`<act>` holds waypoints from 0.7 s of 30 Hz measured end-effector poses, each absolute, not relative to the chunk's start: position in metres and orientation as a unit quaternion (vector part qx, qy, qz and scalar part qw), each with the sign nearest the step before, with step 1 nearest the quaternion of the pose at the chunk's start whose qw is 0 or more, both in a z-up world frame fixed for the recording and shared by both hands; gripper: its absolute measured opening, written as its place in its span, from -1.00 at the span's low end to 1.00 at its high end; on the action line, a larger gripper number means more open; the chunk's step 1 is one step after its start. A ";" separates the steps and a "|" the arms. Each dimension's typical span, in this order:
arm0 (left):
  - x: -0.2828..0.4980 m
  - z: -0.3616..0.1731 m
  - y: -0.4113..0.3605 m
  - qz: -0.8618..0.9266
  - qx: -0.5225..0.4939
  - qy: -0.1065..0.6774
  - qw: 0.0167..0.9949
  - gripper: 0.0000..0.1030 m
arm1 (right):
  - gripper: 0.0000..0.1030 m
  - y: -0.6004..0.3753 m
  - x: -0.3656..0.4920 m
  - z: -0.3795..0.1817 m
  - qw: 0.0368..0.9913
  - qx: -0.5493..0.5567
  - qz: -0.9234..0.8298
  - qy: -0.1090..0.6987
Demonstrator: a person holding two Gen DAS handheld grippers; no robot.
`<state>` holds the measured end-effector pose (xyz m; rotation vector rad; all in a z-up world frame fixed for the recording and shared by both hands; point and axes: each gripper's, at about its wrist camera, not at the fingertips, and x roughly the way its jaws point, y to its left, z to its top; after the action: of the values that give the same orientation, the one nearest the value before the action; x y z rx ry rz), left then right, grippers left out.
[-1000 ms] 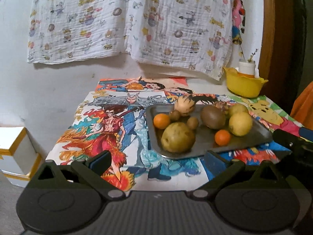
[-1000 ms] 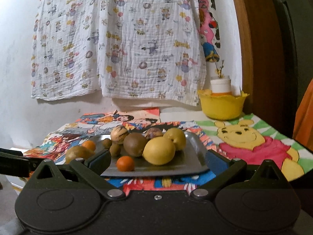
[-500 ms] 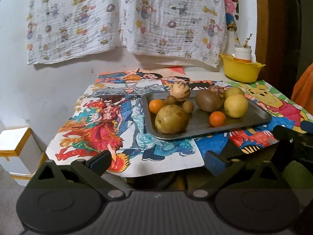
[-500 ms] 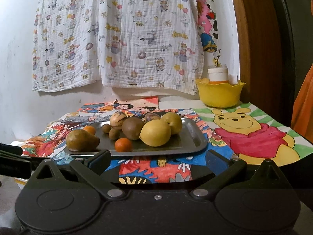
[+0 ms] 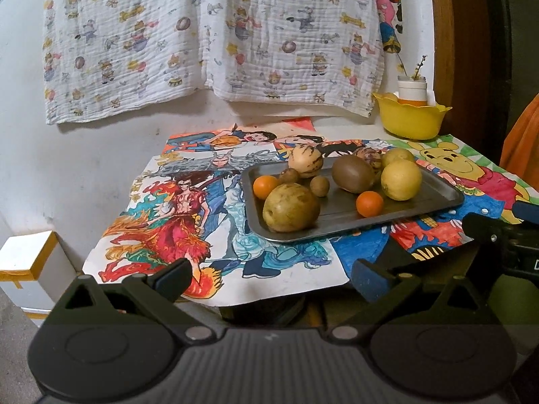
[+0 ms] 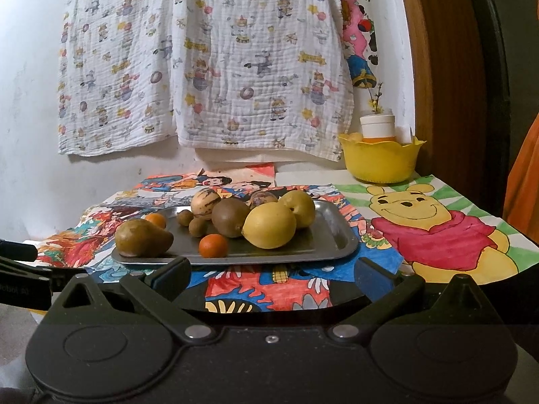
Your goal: Organize fruits
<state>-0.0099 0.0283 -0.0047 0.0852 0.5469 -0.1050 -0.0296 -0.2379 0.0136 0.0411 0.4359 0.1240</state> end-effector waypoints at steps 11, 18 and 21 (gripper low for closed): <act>-0.010 -0.005 0.028 -0.051 0.041 0.270 0.961 0.99 | 0.99 -0.237 -0.030 0.015 0.975 0.014 0.064 0.213; -0.010 -0.005 0.028 -0.052 0.041 0.270 0.961 0.99 | 0.99 -0.240 -0.030 0.017 0.975 0.007 0.070 0.209; -0.010 -0.005 0.028 -0.050 0.042 0.270 0.961 0.99 | 0.99 -0.239 -0.030 0.017 0.975 0.007 0.071 0.210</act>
<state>-0.0104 0.0277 -0.0046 0.0846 0.5472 -0.1017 -0.0302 -0.2394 0.0172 0.0134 0.4238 0.1439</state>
